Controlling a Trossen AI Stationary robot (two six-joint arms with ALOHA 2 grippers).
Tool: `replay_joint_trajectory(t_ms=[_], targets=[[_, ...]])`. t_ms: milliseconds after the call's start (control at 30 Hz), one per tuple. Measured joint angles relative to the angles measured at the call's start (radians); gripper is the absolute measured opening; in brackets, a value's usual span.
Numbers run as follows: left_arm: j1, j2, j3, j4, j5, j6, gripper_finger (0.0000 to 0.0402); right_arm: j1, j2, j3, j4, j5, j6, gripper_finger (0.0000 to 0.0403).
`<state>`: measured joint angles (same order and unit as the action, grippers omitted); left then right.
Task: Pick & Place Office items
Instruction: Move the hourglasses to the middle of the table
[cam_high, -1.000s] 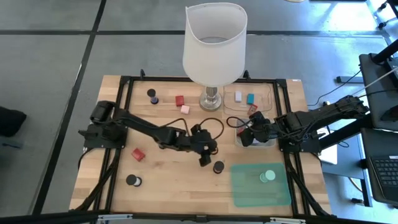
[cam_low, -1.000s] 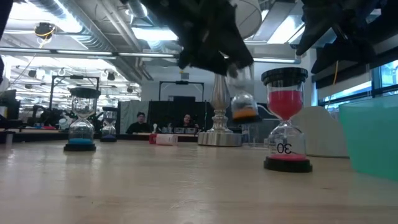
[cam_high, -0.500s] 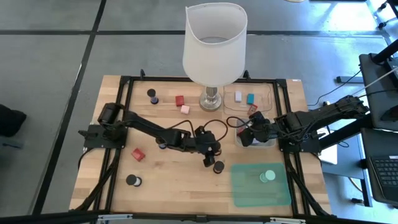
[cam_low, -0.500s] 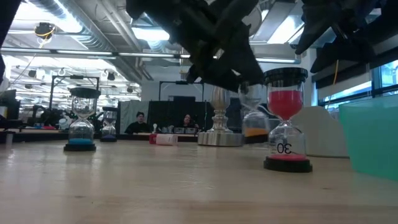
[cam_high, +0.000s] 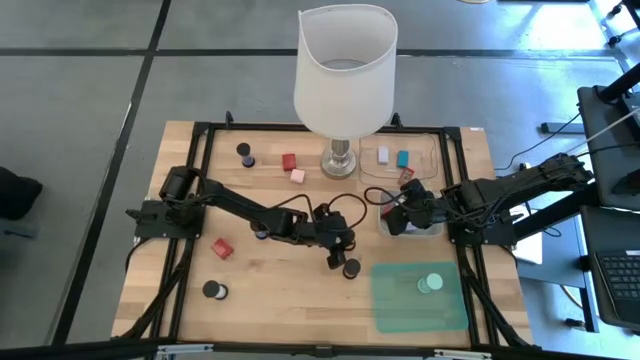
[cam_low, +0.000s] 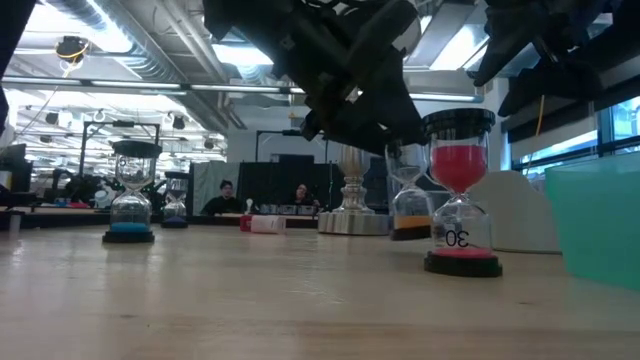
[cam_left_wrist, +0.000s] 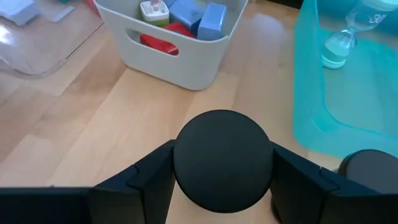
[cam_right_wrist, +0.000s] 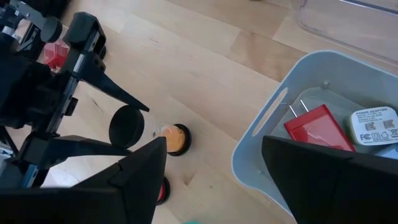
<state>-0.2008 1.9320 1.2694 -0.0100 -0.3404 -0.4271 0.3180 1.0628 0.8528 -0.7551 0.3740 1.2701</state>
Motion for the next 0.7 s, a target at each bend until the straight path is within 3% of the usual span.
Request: replay_joint_trajectory(t_ms=[700], targets=[[0.005,0.003,0.000,-0.017,0.002,0.013,0.0217,0.000,0.000,0.000,0.000,0.000,0.000,0.0267]])
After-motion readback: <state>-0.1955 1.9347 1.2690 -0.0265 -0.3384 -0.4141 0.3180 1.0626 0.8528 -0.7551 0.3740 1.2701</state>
